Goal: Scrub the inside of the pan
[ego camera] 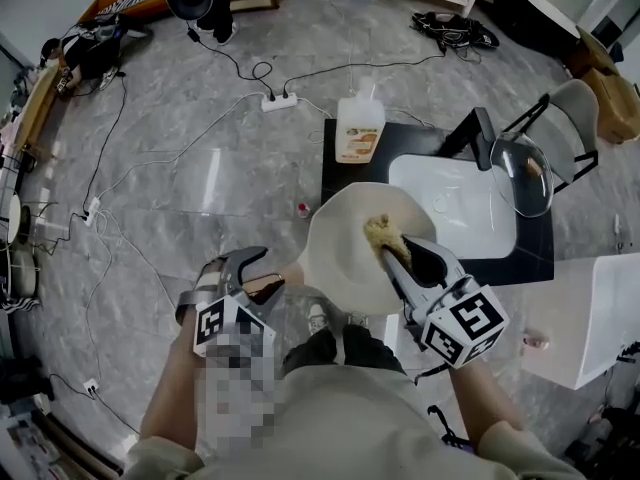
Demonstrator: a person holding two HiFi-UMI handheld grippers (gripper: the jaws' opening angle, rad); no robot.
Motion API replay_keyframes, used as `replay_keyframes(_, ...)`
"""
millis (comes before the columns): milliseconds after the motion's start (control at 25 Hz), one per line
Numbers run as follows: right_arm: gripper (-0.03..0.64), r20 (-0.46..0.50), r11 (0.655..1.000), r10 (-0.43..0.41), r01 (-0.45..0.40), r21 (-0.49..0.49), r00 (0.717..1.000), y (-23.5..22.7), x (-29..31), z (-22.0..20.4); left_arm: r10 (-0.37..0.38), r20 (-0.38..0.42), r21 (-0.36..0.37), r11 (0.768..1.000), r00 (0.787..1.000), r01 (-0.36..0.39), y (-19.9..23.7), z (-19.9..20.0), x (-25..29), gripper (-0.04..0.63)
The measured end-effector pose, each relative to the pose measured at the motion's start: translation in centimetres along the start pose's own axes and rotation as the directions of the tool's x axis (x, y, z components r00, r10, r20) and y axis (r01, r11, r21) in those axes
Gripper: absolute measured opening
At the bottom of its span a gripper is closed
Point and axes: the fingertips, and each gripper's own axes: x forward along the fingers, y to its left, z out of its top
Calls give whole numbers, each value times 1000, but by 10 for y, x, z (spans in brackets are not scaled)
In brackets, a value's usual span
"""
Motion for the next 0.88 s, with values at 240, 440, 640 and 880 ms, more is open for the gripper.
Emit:
replay_keyframes(240, 94, -97, 999, 17, -13, 42, 995, -8, 15, -41, -131, -47, -41, 991, 990, 129, -25, -17, 38, 273)
replay_keyframes(440, 94, -176, 998, 35, -25, 59, 984, -12, 27, -73, -186, -138, -6, 982, 973, 186, -42, -40, 70, 275)
replay_keyframes(640, 94, -256, 994, 77, -55, 90, 964, -9, 38, -105, -233, -235, 20, 970, 944, 244, -60, -65, 95, 281)
replay_keyframes(880, 94, -327, 990, 113, -79, 115, 938, -9, 49, -137, -244, -347, 78, 955, 906, 287, -74, -96, 127, 281)
